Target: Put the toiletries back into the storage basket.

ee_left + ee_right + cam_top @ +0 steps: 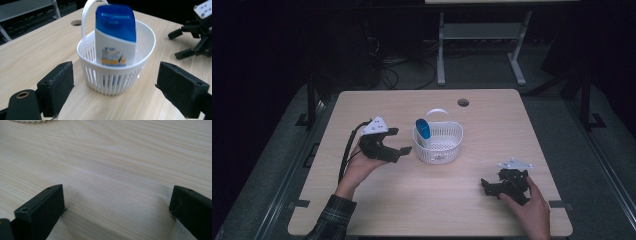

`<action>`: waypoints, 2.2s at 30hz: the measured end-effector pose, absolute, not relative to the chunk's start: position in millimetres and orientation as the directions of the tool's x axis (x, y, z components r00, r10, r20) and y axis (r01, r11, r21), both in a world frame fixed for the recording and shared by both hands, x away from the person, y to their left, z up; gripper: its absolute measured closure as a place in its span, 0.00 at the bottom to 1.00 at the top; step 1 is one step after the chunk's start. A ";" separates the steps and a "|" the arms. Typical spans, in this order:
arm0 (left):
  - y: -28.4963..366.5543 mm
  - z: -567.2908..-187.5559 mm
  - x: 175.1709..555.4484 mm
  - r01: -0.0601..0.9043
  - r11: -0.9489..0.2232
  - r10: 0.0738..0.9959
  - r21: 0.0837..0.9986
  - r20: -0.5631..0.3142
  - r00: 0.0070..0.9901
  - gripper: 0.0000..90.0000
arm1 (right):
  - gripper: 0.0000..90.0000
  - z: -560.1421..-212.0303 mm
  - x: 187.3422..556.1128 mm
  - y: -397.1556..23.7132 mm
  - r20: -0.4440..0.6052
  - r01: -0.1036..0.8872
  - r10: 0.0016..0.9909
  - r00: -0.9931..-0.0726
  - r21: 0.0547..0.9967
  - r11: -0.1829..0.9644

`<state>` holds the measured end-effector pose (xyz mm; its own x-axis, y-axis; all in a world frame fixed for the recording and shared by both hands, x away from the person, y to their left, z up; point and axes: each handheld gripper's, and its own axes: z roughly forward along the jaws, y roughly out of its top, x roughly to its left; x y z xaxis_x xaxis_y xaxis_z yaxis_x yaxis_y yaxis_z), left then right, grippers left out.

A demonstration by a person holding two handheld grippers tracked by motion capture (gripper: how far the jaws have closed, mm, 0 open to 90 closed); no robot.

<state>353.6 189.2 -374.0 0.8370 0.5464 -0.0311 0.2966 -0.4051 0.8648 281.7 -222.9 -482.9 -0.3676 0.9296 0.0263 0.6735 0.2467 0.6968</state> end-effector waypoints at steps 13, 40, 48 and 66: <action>218.3 -393.6 331.5 0.341 -0.426 0.578 0.838 -0.037 0.815 0.15 | 0.00 -482.9 281.7 -222.8 0.026 0.674 0.930 -0.366 0.696 0.246; 282.7 -447.0 286.4 0.477 -0.482 0.687 0.735 -0.020 0.726 0.15 | 0.00 -482.9 281.7 -222.8 0.027 0.675 0.930 -0.366 0.696 0.245; 293.4 -462.1 277.9 0.504 -0.510 0.712 0.697 0.013 0.702 0.15 | 0.00 -482.9 281.7 -222.7 0.027 0.675 0.930 -0.366 0.696 0.245; 298.9 -474.7 272.9 0.498 -0.477 0.727 0.724 0.007 0.686 0.14 | 0.00 -482.9 281.7 -222.7 0.028 0.675 0.931 -0.365 0.696 0.244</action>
